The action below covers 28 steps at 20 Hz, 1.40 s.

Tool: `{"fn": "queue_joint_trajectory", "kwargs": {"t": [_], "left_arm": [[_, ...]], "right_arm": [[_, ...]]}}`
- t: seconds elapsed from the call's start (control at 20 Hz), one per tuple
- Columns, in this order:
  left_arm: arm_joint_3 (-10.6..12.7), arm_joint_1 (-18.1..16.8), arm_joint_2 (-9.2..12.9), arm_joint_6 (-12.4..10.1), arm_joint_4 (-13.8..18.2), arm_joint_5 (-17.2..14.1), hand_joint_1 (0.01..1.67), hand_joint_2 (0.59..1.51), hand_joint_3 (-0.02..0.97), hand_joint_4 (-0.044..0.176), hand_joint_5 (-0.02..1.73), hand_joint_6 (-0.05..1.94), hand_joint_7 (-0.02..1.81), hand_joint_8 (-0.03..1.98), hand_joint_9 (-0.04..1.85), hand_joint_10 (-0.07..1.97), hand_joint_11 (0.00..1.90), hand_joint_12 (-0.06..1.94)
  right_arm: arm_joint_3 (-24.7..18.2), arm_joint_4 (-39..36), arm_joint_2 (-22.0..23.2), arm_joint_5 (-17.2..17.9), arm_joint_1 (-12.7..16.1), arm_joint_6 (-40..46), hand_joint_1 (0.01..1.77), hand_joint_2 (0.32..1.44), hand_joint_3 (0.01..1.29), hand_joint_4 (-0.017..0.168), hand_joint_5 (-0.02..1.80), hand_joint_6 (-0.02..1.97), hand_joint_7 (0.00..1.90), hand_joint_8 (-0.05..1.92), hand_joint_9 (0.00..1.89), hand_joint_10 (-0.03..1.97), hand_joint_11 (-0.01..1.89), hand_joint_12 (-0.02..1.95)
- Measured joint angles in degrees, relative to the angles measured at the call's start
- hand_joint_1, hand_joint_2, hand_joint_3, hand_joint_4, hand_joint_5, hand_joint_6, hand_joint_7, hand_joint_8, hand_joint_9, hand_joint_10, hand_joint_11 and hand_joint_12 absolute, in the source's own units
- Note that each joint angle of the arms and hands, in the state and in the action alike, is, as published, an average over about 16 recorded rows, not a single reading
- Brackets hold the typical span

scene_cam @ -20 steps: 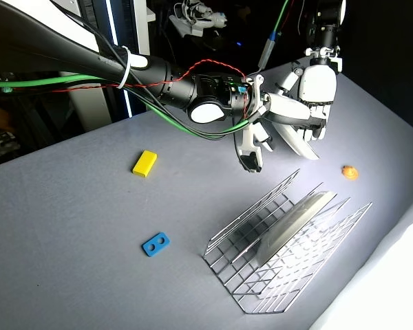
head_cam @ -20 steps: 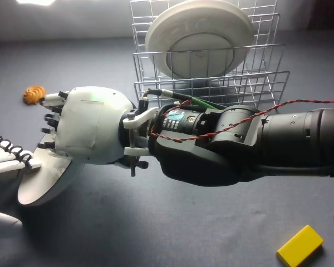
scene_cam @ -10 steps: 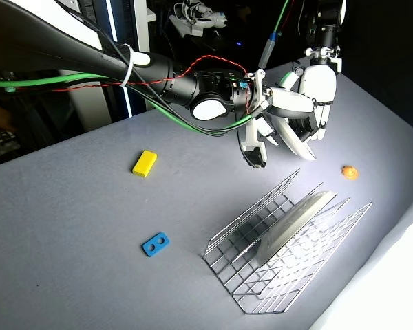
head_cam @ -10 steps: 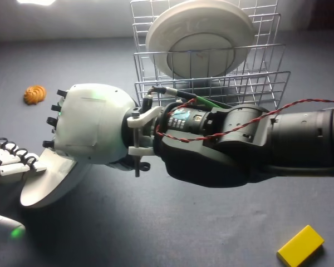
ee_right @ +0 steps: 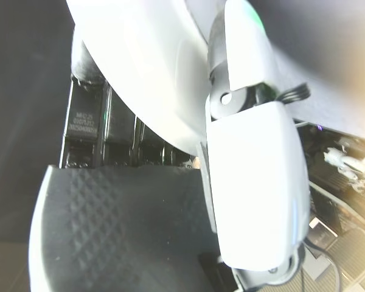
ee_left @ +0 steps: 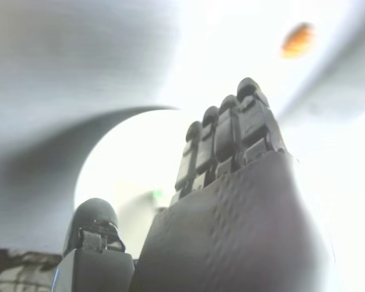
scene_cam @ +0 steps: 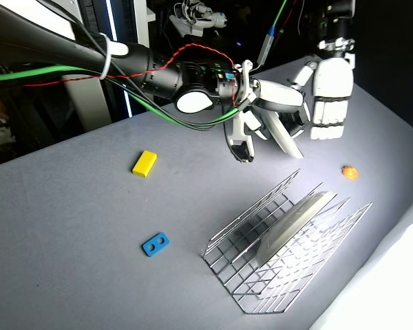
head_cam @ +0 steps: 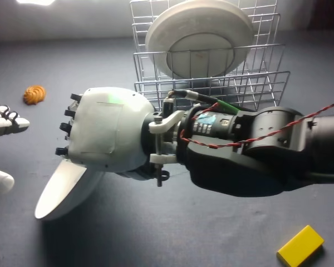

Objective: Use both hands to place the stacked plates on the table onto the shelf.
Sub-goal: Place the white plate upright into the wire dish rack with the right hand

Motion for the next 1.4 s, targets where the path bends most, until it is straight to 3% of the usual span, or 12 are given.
{"fn": "queue_joint_trajectory", "kwargs": {"t": [0.35,0.75,1.1,1.4], "left_arm": [[1.17,-2.26,2.38,1.91,-1.89,-1.61,0.01,1.147,0.001,0.002,0.04,0.01,0.04,0.01,0.02,-0.06,0.02,0.01],[0.34,-2.65,4.39,4.26,-3.01,-4.5,0.01,1.147,0.001,0.003,0.04,0.01,0.05,0.01,0.03,-0.06,0.02,0.01],[-1.03,-2.48,5.82,4.61,-1.33,-8.33,0.02,1.147,0.002,0.003,0.04,0.01,0.04,0.01,0.02,-0.06,0.02,0.01],[-1.33,-2.27,6.65,4.68,3.08,-13.93,0.02,1.146,0.001,0.003,0.04,0.01,0.04,0.01,0.02,-0.06,0.02,0.01]], "right_arm": [[-8.11,0.05,8.16,-0.87,2.77,1.04,1.28,1.02,0.01,-0.005,0.84,1.0,0.97,0.99,0.87,1.33,0.7,1.67],[-15.34,-0.06,18.03,-3.49,8.41,7.47,1.29,1.02,0.01,-0.004,0.86,1.04,0.98,1.0,0.86,1.35,0.68,1.68],[-16.76,-0.32,23.86,-6.29,13.22,20.85,1.29,1.02,0.01,-0.003,0.87,1.01,0.98,0.98,0.88,1.33,0.7,1.66],[-15.86,0.84,27.1,-7.33,15.52,31.43,1.31,1.02,0.01,-0.003,0.86,1.06,0.98,0.98,0.89,1.29,0.74,1.6]]}}
